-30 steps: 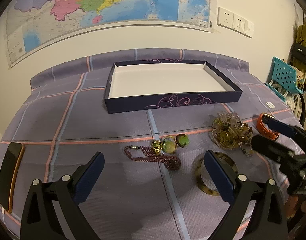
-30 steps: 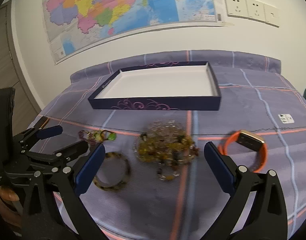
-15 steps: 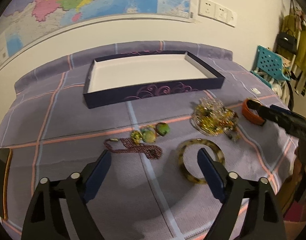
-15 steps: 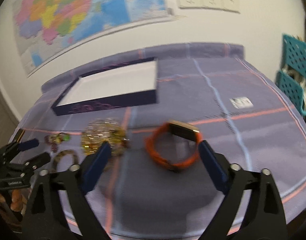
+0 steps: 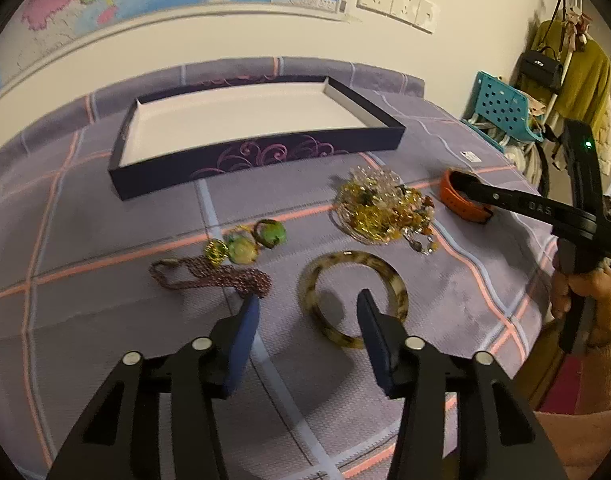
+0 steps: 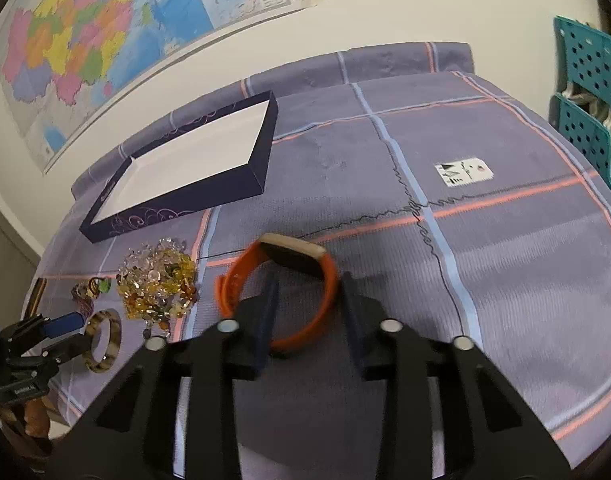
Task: Organize jewelry
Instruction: 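Grasp the orange watch band with the right tool while the left tool grasps the tortoiseshell bangle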
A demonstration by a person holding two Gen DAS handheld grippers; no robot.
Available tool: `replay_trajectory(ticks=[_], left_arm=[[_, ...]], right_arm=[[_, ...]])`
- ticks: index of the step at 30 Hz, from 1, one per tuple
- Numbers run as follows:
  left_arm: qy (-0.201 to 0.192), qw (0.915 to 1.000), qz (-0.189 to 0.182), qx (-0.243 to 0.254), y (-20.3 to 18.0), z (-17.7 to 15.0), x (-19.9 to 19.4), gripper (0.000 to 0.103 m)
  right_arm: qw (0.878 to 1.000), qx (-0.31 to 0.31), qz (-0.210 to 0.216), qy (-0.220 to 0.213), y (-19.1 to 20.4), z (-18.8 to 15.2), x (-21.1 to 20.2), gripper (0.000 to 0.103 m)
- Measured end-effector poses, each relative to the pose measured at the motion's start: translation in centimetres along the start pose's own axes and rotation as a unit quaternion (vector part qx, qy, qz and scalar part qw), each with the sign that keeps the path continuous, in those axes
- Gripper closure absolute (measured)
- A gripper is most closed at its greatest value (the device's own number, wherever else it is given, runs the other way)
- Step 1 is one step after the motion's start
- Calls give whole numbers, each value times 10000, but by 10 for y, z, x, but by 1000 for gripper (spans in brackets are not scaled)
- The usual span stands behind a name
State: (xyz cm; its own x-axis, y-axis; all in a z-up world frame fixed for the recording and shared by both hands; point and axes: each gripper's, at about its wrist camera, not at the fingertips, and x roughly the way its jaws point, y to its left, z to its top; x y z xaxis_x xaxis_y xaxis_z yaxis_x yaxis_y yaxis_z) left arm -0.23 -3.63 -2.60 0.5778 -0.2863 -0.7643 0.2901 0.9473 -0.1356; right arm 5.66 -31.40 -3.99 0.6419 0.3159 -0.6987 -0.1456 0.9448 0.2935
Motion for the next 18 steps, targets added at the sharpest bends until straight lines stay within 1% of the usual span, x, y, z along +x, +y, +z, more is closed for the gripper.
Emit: replay_trajectory(ticks=[1, 2, 4, 6, 9, 10, 11, 12, 14, 16, 18], left_arm=[[42, 10000, -41, 12, 0, 1, 2, 60], [55, 10000, -41, 34, -1, 1, 2, 61], [109, 9998, -138, 91, -3, 3, 4, 65], [171, 9996, -180, 167, -5, 5, 6, 66], [237, 9989, -62, 399, -11, 7, 9, 69], [250, 9986, -13, 468, -13, 8, 10, 72], [258, 9981, 68, 560, -15, 9, 12, 78], [261, 9977, 145, 605, -15, 10, 12, 81], [250, 9964, 336, 743, -18, 10, 14, 94], [228, 9952, 451, 844, -20, 10, 15, 98], [207, 9944, 497, 904, -20, 9, 14, 98]], right_arm=[[10000, -60, 11, 24, 0, 1, 1, 87], [9999, -124, 74, 43, 1, 2, 2, 88], [9997, -213, 134, 68, 3, 4, 4, 89], [9996, -247, 131, 105, 4, 6, 7, 89], [9993, -337, 118, 132, 6, 7, 9, 89], [9991, -368, 116, 144, 7, 8, 9, 89], [9990, -398, 111, 156, 7, 9, 10, 89], [9989, -420, 109, 158, 8, 9, 10, 89], [9987, -481, 104, 162, 9, 8, 10, 89], [9985, -504, 121, 158, 9, 9, 10, 89], [9985, -515, 146, 149, 8, 9, 10, 91]])
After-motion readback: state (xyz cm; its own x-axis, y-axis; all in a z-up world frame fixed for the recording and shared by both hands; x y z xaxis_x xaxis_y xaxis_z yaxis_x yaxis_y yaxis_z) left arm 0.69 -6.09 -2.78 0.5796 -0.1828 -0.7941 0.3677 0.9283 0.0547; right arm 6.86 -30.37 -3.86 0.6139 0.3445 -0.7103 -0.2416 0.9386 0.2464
